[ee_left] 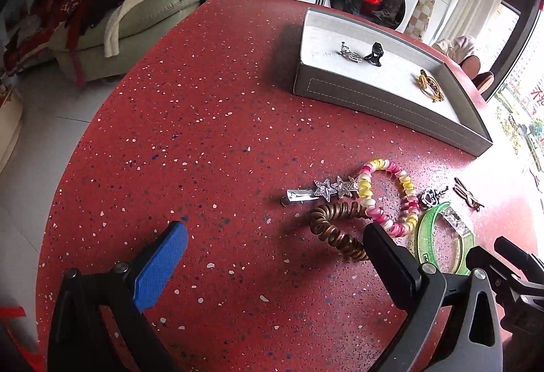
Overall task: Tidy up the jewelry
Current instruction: 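Grasp the brown coil hair tie with left tool while right grasps green bangle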
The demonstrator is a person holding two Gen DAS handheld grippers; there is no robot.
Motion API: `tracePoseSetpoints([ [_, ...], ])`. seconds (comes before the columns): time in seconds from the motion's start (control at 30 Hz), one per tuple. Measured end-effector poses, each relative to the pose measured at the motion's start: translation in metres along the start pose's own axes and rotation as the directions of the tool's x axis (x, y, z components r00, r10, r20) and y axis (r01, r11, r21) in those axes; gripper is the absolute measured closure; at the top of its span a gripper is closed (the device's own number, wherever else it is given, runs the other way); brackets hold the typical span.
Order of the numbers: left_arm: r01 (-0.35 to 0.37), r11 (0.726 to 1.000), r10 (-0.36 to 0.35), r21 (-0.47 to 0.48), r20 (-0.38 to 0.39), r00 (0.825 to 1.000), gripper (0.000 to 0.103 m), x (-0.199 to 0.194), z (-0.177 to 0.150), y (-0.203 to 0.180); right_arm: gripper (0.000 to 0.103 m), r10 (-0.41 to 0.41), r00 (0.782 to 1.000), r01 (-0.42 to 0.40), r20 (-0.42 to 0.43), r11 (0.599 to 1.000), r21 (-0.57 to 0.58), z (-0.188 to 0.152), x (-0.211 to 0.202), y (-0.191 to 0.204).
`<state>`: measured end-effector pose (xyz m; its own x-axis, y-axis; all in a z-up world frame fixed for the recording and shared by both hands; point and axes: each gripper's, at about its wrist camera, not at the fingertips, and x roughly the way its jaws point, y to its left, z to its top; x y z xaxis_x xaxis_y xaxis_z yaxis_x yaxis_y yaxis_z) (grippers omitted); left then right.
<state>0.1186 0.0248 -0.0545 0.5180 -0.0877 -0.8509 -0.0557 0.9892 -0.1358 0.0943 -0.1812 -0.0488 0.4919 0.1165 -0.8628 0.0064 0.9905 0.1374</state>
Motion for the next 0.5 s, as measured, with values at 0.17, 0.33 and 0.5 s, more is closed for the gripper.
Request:
tracePoseSetpoints([
  [0.17, -0.013, 1.0, 0.013, 0.014, 0.0, 1.0, 0.0, 0.002, -0.002, -0.002, 0.004, -0.04, 0.999, 0.04, -0.014, 0.999, -0.031, 0.001, 0.01, 0.007],
  [0.33, -0.036, 0.998, 0.035, 0.047, 0.009, 0.999, 0.002, 0.002, -0.004, -0.004, 0.011, -0.1, 0.995, 0.1, 0.001, 0.991, -0.094, -0.004, 0.01, 0.016],
  [0.5, -0.046, 0.994, 0.043, 0.095, 0.032, 0.999, 0.019, -0.002, -0.007, -0.008, 0.025, -0.11, 0.994, 0.111, 0.015, 0.984, -0.139, -0.007, 0.006, 0.019],
])
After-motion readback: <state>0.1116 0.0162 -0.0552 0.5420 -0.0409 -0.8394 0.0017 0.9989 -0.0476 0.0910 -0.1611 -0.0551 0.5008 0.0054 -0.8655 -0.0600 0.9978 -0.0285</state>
